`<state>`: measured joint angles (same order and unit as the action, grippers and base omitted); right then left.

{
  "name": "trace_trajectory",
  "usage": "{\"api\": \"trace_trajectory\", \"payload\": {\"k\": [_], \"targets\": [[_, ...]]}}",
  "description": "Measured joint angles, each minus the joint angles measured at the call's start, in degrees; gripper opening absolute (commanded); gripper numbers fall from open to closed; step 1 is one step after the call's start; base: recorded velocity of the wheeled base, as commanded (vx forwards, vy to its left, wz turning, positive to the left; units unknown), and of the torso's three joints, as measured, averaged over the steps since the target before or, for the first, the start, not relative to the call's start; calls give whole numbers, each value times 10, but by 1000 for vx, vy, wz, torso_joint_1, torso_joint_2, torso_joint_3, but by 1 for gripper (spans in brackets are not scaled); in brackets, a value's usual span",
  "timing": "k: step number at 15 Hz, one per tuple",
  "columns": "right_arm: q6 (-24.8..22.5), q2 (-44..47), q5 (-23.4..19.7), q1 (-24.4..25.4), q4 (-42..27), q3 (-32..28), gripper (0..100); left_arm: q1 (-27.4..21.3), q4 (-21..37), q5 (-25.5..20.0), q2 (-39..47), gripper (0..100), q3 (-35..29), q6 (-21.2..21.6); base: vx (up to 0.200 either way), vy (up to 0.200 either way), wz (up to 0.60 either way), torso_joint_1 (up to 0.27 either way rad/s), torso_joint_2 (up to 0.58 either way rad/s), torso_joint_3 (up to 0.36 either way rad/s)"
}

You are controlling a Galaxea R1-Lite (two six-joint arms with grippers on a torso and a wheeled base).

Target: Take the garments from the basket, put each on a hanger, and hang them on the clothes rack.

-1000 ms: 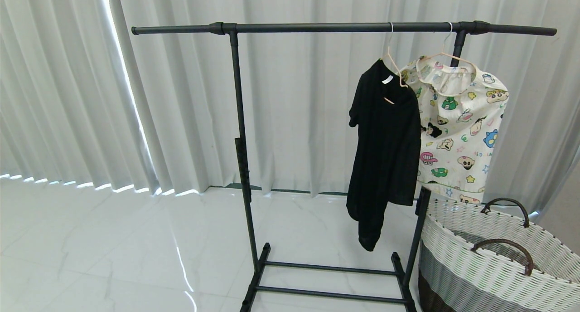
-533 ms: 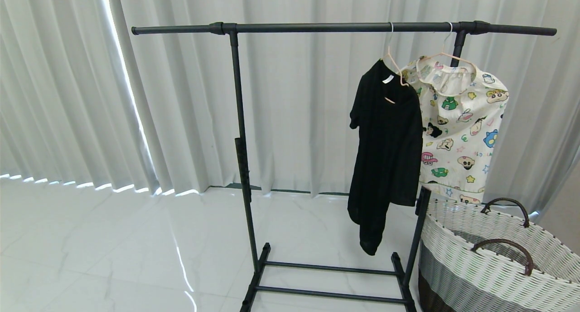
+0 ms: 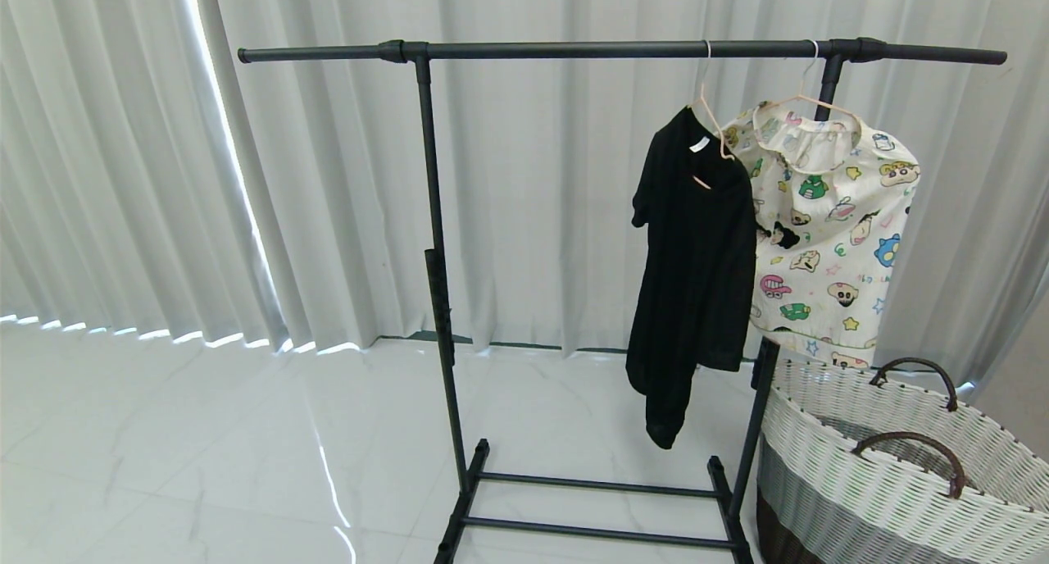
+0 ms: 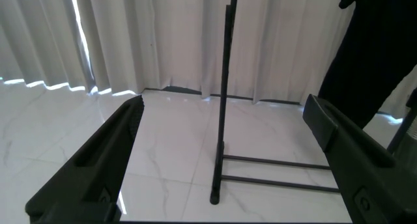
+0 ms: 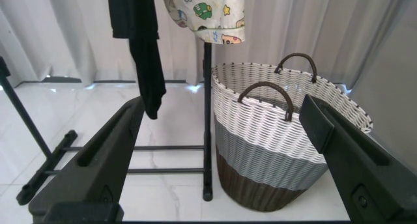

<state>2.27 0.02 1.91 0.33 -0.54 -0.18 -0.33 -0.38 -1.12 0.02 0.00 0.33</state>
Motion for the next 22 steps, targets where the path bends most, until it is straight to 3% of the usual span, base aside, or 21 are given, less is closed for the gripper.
{"api": "trace_trajectory", "payload": {"k": [22], "targets": [[0, 0, 0, 0, 0, 0, 100, 0, 0, 0, 0, 100, 0, 0, 0, 0, 0, 0, 0, 0]]}}
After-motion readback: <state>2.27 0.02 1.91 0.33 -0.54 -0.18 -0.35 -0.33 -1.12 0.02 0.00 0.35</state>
